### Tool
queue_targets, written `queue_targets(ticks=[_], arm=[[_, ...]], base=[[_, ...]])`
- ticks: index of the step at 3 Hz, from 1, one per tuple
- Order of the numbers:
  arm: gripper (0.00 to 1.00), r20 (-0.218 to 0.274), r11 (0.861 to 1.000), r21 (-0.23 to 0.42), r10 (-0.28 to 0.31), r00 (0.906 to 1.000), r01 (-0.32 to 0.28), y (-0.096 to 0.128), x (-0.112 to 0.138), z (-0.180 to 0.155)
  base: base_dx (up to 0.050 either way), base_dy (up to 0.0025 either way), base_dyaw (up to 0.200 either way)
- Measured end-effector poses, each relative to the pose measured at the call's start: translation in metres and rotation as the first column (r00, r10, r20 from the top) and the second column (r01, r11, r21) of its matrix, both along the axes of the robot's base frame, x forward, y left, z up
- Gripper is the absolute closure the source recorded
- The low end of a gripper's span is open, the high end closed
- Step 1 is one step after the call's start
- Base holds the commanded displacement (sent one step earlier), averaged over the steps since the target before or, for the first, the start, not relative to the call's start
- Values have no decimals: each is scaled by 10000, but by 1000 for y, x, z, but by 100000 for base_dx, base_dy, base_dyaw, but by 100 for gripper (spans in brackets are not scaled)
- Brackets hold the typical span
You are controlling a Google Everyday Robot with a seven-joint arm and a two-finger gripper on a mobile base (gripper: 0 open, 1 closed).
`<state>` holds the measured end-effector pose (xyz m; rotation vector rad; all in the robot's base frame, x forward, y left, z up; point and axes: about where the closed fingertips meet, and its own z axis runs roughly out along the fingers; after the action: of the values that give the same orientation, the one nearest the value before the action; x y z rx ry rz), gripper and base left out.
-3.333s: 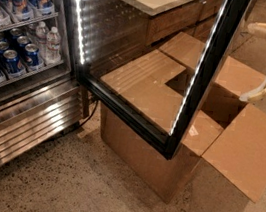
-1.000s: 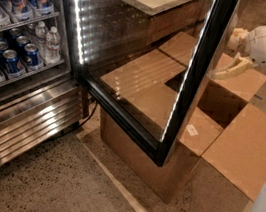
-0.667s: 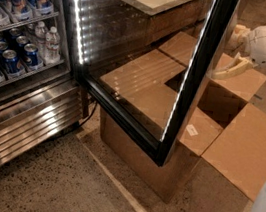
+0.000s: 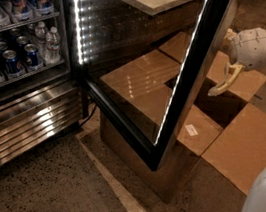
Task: Close right fridge door
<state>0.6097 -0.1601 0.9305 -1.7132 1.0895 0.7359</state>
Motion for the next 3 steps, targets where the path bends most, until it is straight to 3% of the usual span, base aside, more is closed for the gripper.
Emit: queue_targets(ticks=[1,2,3], arm=[[0,-376,9935,44,1140,9928,-1139,34,-22,-9],[0,-304,9908,115,1351,9904,-1348,52,-21,-9],[0,-231,9931,169,1162,9930,-1159,55,-14,-9]], base=[[0,0,0],[0,0,0],[0,0,0]])
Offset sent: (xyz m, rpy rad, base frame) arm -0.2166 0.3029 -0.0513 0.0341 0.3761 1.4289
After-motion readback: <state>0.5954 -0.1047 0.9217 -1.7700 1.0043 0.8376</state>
